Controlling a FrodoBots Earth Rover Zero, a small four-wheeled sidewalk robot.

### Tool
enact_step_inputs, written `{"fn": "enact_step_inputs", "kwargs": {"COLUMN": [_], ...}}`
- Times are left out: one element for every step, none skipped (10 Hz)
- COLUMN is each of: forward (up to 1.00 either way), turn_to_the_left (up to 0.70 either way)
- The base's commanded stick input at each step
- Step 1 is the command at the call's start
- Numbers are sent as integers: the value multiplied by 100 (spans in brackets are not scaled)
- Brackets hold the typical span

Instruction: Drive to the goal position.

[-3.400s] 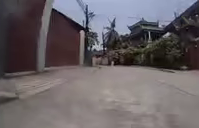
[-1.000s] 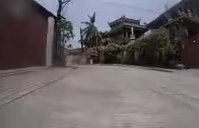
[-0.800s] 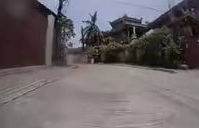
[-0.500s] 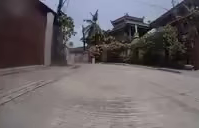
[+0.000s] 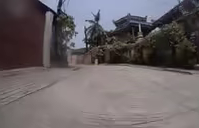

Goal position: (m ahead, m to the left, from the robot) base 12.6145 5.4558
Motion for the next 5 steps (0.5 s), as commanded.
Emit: {"fn": "enact_step_inputs", "kwargs": {"forward": [100, 100, 100, 100, 100], "turn_to_the_left": [-26, -6, 0, 0, 0]}}
